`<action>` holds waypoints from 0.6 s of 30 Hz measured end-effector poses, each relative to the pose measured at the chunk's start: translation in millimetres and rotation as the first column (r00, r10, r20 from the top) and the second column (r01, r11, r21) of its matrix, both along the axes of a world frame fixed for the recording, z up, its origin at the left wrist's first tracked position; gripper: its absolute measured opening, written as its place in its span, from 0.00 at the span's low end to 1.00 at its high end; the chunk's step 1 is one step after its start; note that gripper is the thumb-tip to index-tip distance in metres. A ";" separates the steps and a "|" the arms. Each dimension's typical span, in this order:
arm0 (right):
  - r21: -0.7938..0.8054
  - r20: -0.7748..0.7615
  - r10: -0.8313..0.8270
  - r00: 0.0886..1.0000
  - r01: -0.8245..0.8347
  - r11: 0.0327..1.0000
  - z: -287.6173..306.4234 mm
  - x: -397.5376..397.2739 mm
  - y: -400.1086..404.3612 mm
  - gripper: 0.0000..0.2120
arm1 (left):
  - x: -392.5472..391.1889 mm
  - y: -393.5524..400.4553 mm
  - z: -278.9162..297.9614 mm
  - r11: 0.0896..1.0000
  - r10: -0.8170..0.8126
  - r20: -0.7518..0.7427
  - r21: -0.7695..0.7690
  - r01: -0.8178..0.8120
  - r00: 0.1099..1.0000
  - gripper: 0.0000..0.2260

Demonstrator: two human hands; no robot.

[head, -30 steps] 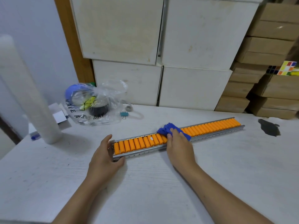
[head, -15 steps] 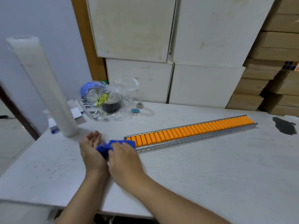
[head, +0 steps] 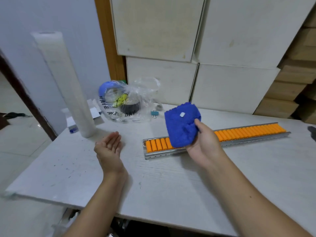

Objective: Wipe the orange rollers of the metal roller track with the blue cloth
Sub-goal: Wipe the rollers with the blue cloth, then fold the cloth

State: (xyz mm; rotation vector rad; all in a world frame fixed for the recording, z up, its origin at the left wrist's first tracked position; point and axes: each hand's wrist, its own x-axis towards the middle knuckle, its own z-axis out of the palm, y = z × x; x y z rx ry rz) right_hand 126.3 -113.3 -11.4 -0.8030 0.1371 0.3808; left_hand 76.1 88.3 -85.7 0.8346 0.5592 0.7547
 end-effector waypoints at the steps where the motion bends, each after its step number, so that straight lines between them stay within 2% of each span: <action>1: 0.013 -0.017 0.003 1.000 -0.003 1.000 -0.2 2.0 -7.0 0.17 | -0.2 -0.1 -0.9 1.000 -0.002 -0.005 0.009 0.002 1.000 0.24; 4: 0.042 -0.052 0.022 0.998 -0.019 0.999 -4.8 1.9 -18.0 0.16 | -1.6 -1.4 -1.5 0.997 -0.011 -0.056 0.072 0.015 0.998 0.21; 6: 0.027 -0.053 0.041 0.998 -0.039 0.999 -8.4 -2.5 -18.4 0.16 | -5.0 -7.0 -1.5 0.958 0.006 -0.122 0.284 0.029 0.992 0.15; 7: 0.012 -0.049 0.057 0.997 -0.057 0.998 -11.0 -5.3 -17.1 0.16 | -8.5 -13.3 0.3 0.898 0.019 -0.150 0.438 0.049 0.989 0.12; 9: -0.046 -0.031 0.097 0.995 -0.099 0.994 -17.6 -12.4 -13.8 0.16 | -16.8 -33.1 5.7 0.711 0.017 -0.125 0.699 0.076 0.992 0.07; 11: -0.107 -0.013 0.118 0.993 -0.119 0.987 -25.6 -19.9 -10.5 0.16 | -24.1 -55.4 15.1 0.533 -0.037 -0.041 0.845 0.054 0.998 0.06; 14: -0.124 0.027 0.137 0.990 -0.133 0.983 -33.0 -31.8 -7.7 0.16 | -22.7 -72.0 26.4 0.339 -0.104 -0.051 0.937 0.083 0.993 0.08; 18: -0.045 0.048 0.166 0.985 -0.164 0.985 -33.5 -46.6 -8.0 0.17 | -18.0 -74.2 22.9 0.246 -0.186 -0.219 0.933 0.261 0.958 0.12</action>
